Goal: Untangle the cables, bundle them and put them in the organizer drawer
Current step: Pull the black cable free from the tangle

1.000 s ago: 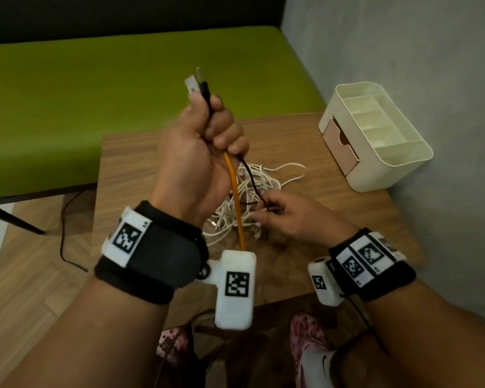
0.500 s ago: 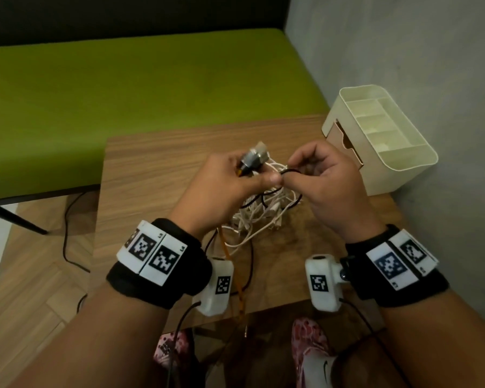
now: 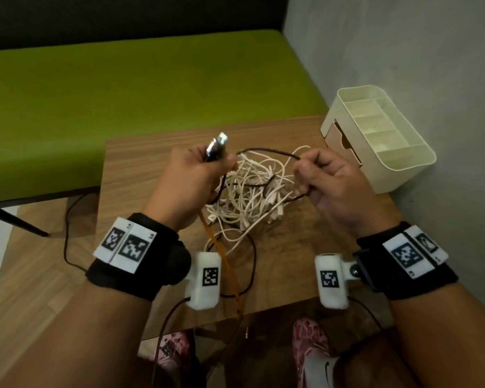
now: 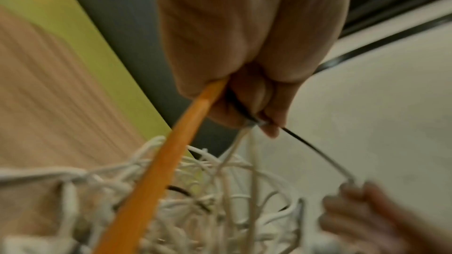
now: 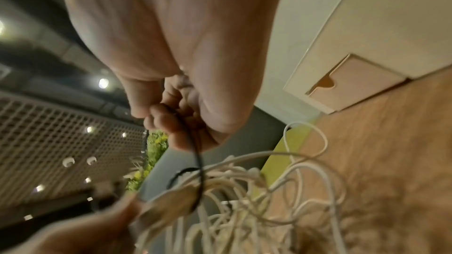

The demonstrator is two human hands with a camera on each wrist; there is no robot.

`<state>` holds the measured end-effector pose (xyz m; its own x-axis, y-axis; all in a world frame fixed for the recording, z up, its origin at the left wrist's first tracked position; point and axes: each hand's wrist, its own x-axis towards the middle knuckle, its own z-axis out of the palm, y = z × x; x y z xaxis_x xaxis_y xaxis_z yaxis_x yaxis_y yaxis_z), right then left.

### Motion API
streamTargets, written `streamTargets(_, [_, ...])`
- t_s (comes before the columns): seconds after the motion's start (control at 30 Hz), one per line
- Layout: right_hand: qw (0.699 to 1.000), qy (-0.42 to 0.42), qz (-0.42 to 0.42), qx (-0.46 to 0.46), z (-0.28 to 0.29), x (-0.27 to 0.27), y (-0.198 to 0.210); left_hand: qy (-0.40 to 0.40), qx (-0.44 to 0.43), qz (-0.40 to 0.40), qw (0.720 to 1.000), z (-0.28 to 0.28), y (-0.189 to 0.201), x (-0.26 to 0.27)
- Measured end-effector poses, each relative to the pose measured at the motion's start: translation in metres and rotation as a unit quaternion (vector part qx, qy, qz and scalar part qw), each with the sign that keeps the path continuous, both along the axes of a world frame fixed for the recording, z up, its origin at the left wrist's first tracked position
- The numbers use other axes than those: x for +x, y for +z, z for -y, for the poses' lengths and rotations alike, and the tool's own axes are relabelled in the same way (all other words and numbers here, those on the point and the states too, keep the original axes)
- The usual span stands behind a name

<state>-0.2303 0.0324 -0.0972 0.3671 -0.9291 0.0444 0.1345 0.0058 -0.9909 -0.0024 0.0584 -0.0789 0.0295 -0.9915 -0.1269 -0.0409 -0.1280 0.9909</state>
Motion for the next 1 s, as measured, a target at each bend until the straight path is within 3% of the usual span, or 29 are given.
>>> streamTargets(0.03, [0.999,-0.01,0.049,0.016,0.0,0.003,0.003,-0.004,0.01,0.065,0.998,0.0,-0.004,-0.001])
streamTargets(0.07, [0.998,-0.028,0.048,0.013,0.0,0.006,0.004,-0.009,0.014,0.118,0.993,0.001,-0.008,-0.004])
streamTargets(0.13, [0.989,-0.079,-0.118,-0.052,-0.003,0.009,0.004,0.004,0.007,0.175,0.985,0.004,-0.015,-0.009])
streamTargets(0.2, [0.939,-0.069,-0.318,-0.112,-0.005,0.008,0.003,0.033,-0.03,0.195,0.98,0.004,-0.011,-0.013])
streamTargets(0.23, [0.918,-0.047,-0.376,-0.122,-0.006,0.007,0.001,0.043,-0.049,0.197,0.978,0.003,-0.008,-0.015])
streamTargets(0.3, [0.898,-0.02,-0.414,-0.149,-0.011,0.011,0.001,0.031,-0.062,0.17,0.983,0.002,-0.005,-0.021])
streamTargets(0.37, [0.904,-0.022,-0.384,-0.187,-0.012,0.014,-0.001,-0.033,-0.053,0.152,0.986,-0.002,-0.004,-0.033])
streamTargets(0.43, [0.922,-0.04,-0.33,-0.197,-0.011,0.016,0.001,-0.086,-0.067,0.201,0.974,-0.002,-0.01,-0.04])
streamTargets(0.57, [0.948,-0.064,-0.261,-0.172,-0.014,0.017,0.007,-0.084,-0.072,0.221,0.969,0.001,-0.013,-0.037])
streamTargets(0.6, [0.954,-0.066,-0.244,-0.163,-0.015,0.018,0.007,-0.076,-0.06,0.184,0.978,0.001,-0.011,-0.035])
streamTargets(0.67, [0.961,-0.058,-0.227,-0.149,-0.014,0.016,0.003,-0.049,-0.031,0.034,0.998,0.001,-0.004,-0.032])
streamTargets(0.73, [0.961,-0.033,-0.237,-0.137,-0.015,0.013,0.0,-0.016,-0.018,-0.107,0.994,0.0,0.006,-0.026])
streamTargets(0.8, [0.957,-0.022,-0.262,-0.121,-0.013,0.012,-0.003,-0.006,-0.023,-0.15,0.988,-0.001,0.011,-0.019])
streamTargets(0.9, [0.954,-0.064,-0.264,-0.127,-0.012,0.012,-0.003,-0.002,0.011,-0.131,0.991,-0.001,0.007,-0.01])
streamTargets(1.0, [0.949,-0.096,-0.251,-0.165,-0.011,0.012,0.004,-0.004,0.017,0.043,0.999,0.003,-0.002,-0.002])
